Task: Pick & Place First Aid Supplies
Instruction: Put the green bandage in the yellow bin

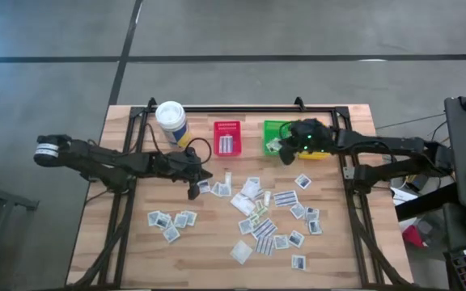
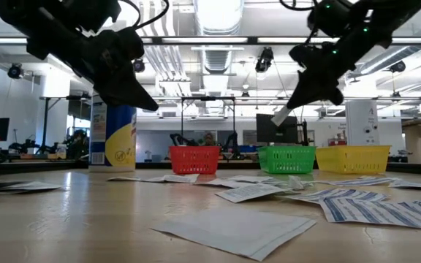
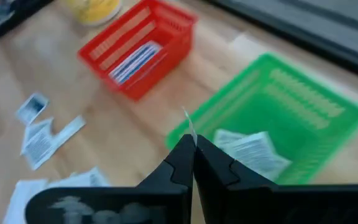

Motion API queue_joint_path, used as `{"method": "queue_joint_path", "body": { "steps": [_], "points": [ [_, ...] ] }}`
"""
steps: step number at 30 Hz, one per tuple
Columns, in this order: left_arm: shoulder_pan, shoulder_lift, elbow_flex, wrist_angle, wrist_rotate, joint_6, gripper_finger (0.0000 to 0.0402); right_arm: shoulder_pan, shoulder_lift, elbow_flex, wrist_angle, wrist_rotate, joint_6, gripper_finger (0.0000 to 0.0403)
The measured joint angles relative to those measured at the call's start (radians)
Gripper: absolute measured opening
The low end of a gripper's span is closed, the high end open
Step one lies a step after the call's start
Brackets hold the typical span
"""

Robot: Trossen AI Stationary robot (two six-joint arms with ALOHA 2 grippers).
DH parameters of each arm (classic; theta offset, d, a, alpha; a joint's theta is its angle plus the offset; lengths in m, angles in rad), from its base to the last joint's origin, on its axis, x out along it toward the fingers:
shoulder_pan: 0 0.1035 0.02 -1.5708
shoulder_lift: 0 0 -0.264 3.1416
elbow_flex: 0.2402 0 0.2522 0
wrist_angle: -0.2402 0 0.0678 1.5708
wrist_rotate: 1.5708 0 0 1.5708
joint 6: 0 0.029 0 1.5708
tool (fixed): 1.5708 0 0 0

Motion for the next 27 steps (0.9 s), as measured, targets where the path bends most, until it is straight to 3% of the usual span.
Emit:
{"method": "queue_joint_path", "body": {
  "steps": [11,21,27],
  "points": [
    [0.007,0.0,0.0,-0.032,0.007,0.015,0.0,-0.121,-0.167,-0.021,-0.268,0.203,0.0,0.0008],
    [0.007,0.0,-0.001,-0.04,0.006,0.008,0.0,-0.157,-0.2,-0.03,-0.465,0.238,0.077,0.0008],
    [0.007,0.0,-0.017,-0.043,0.006,-0.012,0.0,-0.156,-0.161,-0.083,-0.471,0.23,0.136,0.0008]
  ]
}}
